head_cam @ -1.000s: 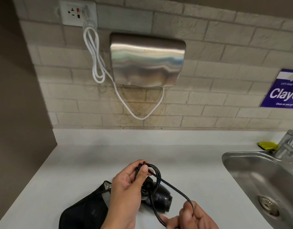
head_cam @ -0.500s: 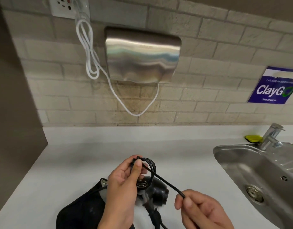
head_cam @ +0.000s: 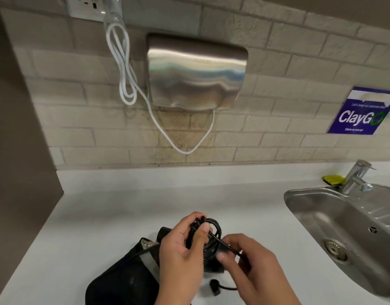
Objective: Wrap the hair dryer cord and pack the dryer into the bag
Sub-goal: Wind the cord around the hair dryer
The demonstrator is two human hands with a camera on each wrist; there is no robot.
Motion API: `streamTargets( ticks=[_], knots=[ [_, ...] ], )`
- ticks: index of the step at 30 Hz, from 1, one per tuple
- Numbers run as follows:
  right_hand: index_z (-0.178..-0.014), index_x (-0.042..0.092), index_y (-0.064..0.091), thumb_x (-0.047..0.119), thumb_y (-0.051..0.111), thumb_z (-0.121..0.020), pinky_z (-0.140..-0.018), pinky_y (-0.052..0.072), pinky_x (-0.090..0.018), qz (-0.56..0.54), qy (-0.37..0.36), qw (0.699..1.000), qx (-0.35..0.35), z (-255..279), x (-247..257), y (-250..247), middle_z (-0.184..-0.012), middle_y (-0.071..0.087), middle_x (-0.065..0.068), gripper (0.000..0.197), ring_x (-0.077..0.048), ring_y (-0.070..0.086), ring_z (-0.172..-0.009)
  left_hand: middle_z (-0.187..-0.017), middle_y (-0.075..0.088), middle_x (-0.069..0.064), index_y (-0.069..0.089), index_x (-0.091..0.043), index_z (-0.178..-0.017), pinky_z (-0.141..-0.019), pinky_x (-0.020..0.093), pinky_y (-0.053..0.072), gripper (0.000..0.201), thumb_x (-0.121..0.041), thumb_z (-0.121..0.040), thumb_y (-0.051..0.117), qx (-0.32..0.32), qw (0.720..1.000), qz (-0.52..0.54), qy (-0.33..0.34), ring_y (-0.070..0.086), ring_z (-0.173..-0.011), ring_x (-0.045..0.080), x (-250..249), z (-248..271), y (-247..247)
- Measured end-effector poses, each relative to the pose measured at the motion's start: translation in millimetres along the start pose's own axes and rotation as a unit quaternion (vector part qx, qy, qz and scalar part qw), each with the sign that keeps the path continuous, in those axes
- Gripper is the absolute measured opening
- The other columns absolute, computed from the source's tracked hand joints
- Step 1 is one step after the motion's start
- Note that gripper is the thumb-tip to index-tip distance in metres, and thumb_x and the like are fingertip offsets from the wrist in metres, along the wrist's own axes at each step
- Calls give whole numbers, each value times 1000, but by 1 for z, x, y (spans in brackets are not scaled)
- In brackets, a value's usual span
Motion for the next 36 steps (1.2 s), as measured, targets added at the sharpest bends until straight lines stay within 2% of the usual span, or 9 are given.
streamTargets(
  ticks=[3, 6, 11, 14, 20, 25, 29, 32, 36],
  knots=[
    [-90, 37, 63, 43, 52, -87, -54, 38, -6, 153, -74, 985, -32, -7, 7, -11, -79, 58, 17, 14, 8, 45, -58, -89, 77, -9, 73, -41, -93, -79, 20, 54, 18, -26, -84, 69, 17, 999, -28, 22, 72, -85, 6, 1, -1, -1],
    [-92, 36, 63, 41, 50, -92, -55, 38, -8, 150, -110, 981, -52, -17, 16, -23, -80, 53, 18, 14, 4, 45, -58, -87, 78, -6, 74, -33, -94, -84, 24, 53, 16, -33, -80, 67, 42, 998, -29, 34, 73, -87, 10, -2, 0, -1],
    [-88, 34, 67, 31, 59, -93, -58, 37, -10, 60, -121, 990, -32, -33, 15, -36, -78, 56, 11, 10, -8, 53, -63, -82, 76, -2, 70, -38, -97, -80, 17, 54, 10, -38, -88, 68, 82, 993, -46, 73, 73, -83, 13, -7, 3, 2],
    [-85, 33, 70, 29, 59, -90, -60, 39, -11, 3, -115, 993, -26, -41, 12, -37, -78, 61, 5, 12, -14, 56, -67, -80, 74, -1, 70, -36, -100, -78, 20, 54, 21, -46, -83, 63, 96, 990, -60, 88, 72, -82, 14, -6, 5, 4],
    [-80, 27, 72, 27, 61, -87, -60, 38, -8, -132, -83, 988, -10, -49, 4, -36, -73, 63, 5, 12, -8, 55, -62, -86, 73, -1, 72, -38, -97, -77, 21, 56, 23, -45, -75, 71, 98, 988, -59, 105, 69, -81, 16, -12, 13, 17],
    [-83, 22, 74, 29, 66, -81, -48, 34, -23, -264, -7, 964, -20, -47, -12, -23, -71, 65, 6, 10, -12, 40, -49, -82, 74, -5, 74, -29, -91, -70, 9, 50, 21, -31, -71, 78, 72, 992, -32, 100, 69, -76, 2, -15, 16, 23],
    [-79, 11, 69, 21, 69, -76, -43, 36, -17, -374, 64, 925, -40, -41, -24, -8, -65, 59, 1, 11, -8, 45, -46, -82, 75, -4, 75, -32, -86, -69, 8, 50, 14, -30, -74, 81, 37, 994, -24, 101, 69, -75, 1, -14, 18, 27],
    [-79, 13, 71, 33, 75, -79, -48, 39, -26, -394, 78, 915, -45, -36, -32, 3, -64, 62, -7, 21, -21, 47, -54, -84, 76, -1, 76, -30, -84, -71, 12, 52, 11, -31, -76, 83, 9, 996, -13, 86, 70, -78, 5, -10, 18, 27],
    [-83, 16, 74, 66, 71, -64, -56, 40, -34, -436, 61, 897, -38, -29, -37, 12, -59, 59, -4, 54, -22, 47, -58, -92, 74, 1, 75, -30, -86, -76, 14, 52, 28, -46, -64, 77, -23, 996, -21, 87, 70, -87, 8, -8, 15, 26]
  ],
)
Point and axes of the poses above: each hand's wrist, its own z-axis away from the middle knuckle, its own y-axis out of the palm, x = y × z, the point moved 2 cm from there along -z, towards the middle knuckle
